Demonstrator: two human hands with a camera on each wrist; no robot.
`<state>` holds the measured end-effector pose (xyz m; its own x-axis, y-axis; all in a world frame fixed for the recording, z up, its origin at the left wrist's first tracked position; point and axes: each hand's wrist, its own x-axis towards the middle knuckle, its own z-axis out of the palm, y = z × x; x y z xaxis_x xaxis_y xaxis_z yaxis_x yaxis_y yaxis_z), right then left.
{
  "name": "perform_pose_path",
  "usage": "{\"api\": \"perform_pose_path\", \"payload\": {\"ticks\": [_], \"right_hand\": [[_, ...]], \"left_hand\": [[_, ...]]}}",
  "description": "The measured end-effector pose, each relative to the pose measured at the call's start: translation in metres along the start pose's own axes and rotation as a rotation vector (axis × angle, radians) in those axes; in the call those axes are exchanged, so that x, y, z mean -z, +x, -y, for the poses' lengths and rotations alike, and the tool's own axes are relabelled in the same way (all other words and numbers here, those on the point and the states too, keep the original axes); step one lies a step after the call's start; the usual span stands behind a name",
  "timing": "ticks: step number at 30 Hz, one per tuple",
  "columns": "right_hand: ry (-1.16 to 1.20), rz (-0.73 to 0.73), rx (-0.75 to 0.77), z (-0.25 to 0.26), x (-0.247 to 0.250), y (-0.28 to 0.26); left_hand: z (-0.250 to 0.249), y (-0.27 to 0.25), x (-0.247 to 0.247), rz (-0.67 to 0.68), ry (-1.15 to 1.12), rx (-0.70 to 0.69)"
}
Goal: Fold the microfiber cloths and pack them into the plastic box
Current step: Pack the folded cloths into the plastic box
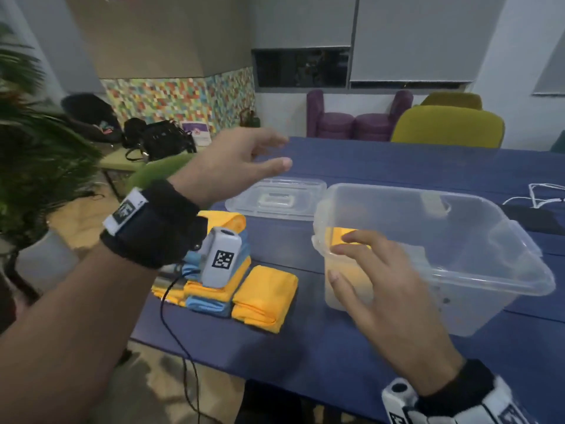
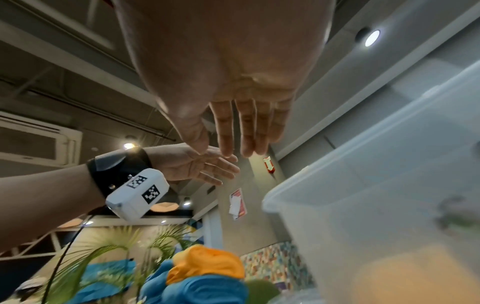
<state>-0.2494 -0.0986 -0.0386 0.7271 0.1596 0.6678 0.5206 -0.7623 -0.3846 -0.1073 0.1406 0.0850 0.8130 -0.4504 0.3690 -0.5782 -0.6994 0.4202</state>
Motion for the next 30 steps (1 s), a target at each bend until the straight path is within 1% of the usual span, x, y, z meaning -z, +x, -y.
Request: {"api": "perform_pose_path", "payload": {"ticks": [2,3,5,7,9,11,16,20,22,26,30], "right_hand": [[0.08,0.115,0.045,0.016,-0.023,0.0],[0.099,0.178,0.04,0.02,-0.036,0.0],[0.102,0.321,-0.015,0.026,-0.061,0.003],[0.051,0.477,-0.076,0.027,-0.086,0.008],[-0.047,0.613,-0.106,0.027,-0.109,0.011],[-0.107,0.688,-0.108,0.026,-0.13,0.012],[-0.251,0.777,-0.106,0.022,-0.164,0.005],[-0.287,0.788,-0.088,0.02,-0.175,-0.004],[-0.305,0.795,-0.081,0.019,-0.177,-0.006],[-0.353,0.821,-0.056,0.021,-0.18,-0.008],[-0.382,0.801,-0.043,0.02,-0.187,-0.011]], "left_hand": [[0.022,-0.03,-0.006,-0.023,0.124,0.086],[0.034,-0.043,-0.011,-0.018,0.166,0.136],[0.055,-0.063,-0.025,0.038,0.26,0.242],[0.072,-0.078,-0.039,0.107,0.324,0.335],[0.085,-0.088,-0.05,0.156,0.376,0.391],[0.096,-0.095,-0.058,0.191,0.414,0.413],[0.11,-0.1,-0.062,0.201,0.499,0.374],[0.11,-0.099,-0.061,0.22,0.567,0.348],[0.11,-0.098,-0.063,0.214,0.636,0.341],[0.114,-0.098,-0.073,0.158,0.747,0.312],[0.117,-0.099,-0.078,0.064,0.781,0.282]]}}
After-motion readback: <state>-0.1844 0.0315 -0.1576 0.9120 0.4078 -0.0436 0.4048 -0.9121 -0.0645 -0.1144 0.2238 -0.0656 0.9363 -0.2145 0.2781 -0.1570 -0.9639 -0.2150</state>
